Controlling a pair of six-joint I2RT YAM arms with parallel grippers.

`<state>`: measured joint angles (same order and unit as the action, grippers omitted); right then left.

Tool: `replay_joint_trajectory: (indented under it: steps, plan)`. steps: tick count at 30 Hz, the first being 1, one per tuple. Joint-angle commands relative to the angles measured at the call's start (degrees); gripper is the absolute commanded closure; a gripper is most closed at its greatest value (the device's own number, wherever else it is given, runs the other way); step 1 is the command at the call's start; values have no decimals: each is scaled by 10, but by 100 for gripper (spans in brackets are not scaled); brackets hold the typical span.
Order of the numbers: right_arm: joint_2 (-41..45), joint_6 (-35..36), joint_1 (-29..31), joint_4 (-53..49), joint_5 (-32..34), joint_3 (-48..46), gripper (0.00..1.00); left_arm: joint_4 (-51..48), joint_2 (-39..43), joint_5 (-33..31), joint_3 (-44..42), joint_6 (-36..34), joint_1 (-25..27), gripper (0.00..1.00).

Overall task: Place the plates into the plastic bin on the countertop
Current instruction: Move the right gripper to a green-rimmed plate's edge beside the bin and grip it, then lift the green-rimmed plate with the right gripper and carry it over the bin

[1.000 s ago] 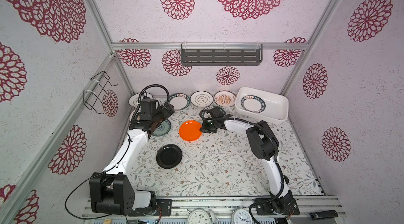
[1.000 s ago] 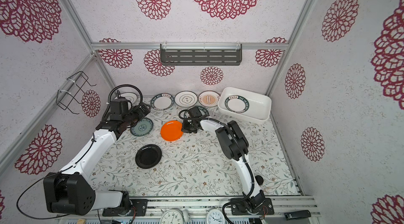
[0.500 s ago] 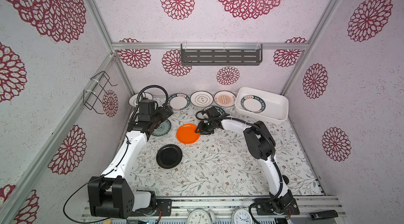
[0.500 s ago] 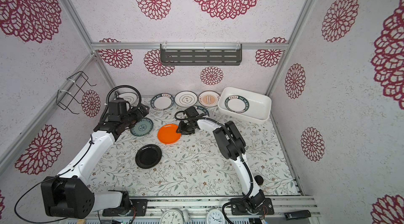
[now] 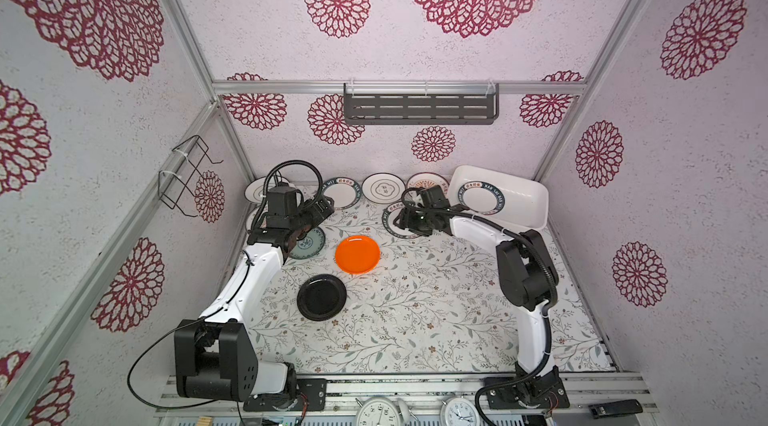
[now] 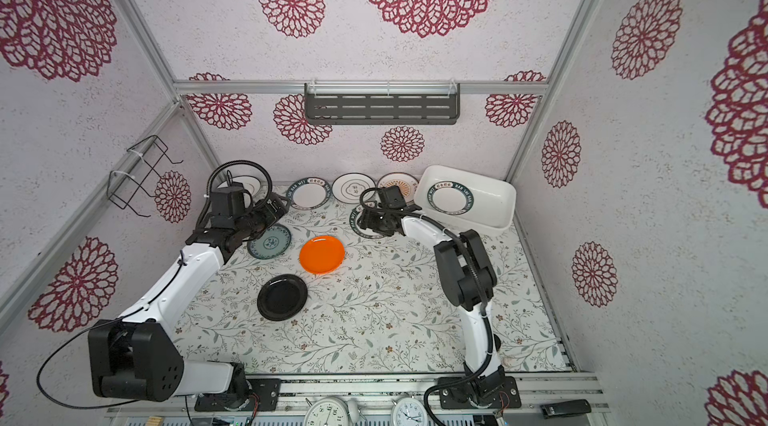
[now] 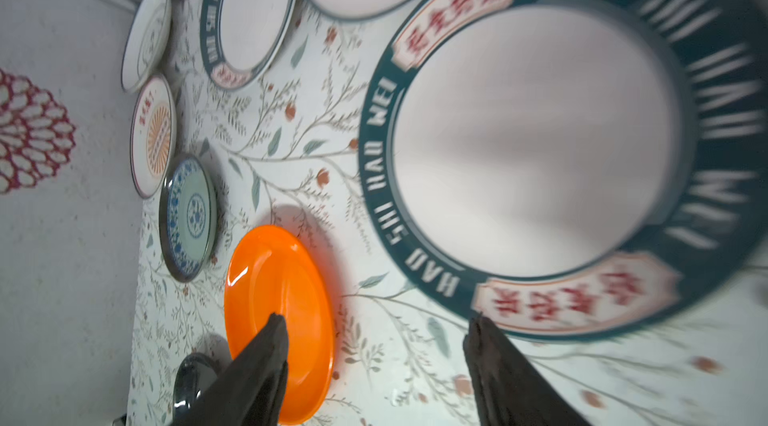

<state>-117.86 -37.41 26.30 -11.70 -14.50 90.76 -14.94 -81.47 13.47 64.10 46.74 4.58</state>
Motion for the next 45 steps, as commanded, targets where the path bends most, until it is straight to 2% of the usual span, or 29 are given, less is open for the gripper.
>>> replay_joint_trajectory:
  steps: [1, 7, 16, 26, 32, 35, 38, 45]
  plan:
    - [49, -32, -43, 32, 61, -32, 23, 46, -28, 36, 31, -7, 15, 3]
    - [40, -63, -102, 52, 25, -57, 21, 46, -108, 40, 119, -9, 51, 3]
    - [-17, -84, -109, 106, -5, -52, 25, 30, -199, 61, 222, -9, 65, 3]
    - [-67, -103, -99, 150, -33, -46, 39, 0, -198, 65, 235, -29, 64, 3]
    - [-111, -103, -80, 124, -37, -2, 45, -2, -180, 54, 219, -33, 62, 3]
    - [-128, -106, -74, 117, -38, 11, 55, -3, -171, 49, 209, -33, 61, 3]
    - [-134, -114, -73, 114, -32, 8, 71, -1, -161, 44, 200, -34, 60, 3]
    - [-104, -124, -72, 142, -18, -47, 97, 5, -133, 27, 173, -37, 60, 3]
